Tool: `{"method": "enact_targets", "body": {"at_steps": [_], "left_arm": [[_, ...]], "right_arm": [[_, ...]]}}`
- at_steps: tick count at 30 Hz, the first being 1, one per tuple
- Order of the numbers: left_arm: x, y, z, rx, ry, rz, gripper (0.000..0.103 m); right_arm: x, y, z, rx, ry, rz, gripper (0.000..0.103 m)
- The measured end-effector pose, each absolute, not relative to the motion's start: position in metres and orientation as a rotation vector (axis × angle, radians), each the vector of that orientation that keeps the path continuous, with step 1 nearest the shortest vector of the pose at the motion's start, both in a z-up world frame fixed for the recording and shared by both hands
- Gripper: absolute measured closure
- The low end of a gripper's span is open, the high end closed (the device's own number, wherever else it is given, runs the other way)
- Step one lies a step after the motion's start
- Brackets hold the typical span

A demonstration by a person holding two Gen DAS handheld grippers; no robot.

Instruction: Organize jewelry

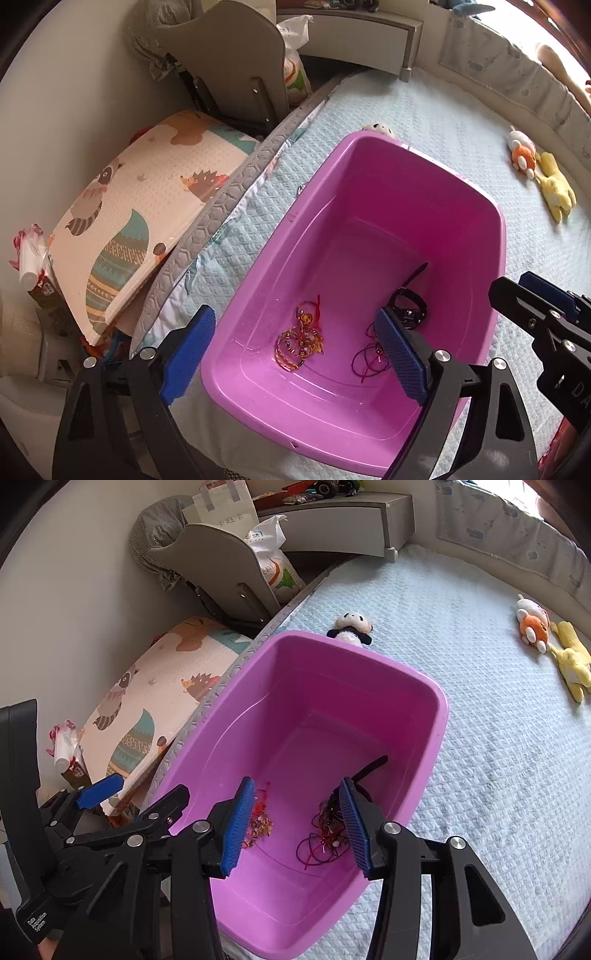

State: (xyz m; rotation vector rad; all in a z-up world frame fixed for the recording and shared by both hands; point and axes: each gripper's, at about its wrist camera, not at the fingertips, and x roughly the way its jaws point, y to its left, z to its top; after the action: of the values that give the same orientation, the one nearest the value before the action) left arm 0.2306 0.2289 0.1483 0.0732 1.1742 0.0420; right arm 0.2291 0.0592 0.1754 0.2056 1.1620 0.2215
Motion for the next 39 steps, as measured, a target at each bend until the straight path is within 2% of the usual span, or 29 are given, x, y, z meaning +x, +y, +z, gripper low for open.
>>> {"method": "enact_targets", "body": {"at_steps": [7,13,39], "left_arm": [[0.227,0.238,0.149,0.012,1.230,0.068,0.009],[0.223,0.241,0.152,-0.016,1.259,0.077,0.009],[0.222,0.242,0.149,0.001,1.289,0.095,0.009]], "right_arm": [[0.220,0.050,0.176,0.244,1.235,0.177,0.046],[0.214,0.050,0.181,0.238,1.261,0.156,0.043],[0.209,0.062,0.182,0.166,1.298,0.135,0.041]]}}
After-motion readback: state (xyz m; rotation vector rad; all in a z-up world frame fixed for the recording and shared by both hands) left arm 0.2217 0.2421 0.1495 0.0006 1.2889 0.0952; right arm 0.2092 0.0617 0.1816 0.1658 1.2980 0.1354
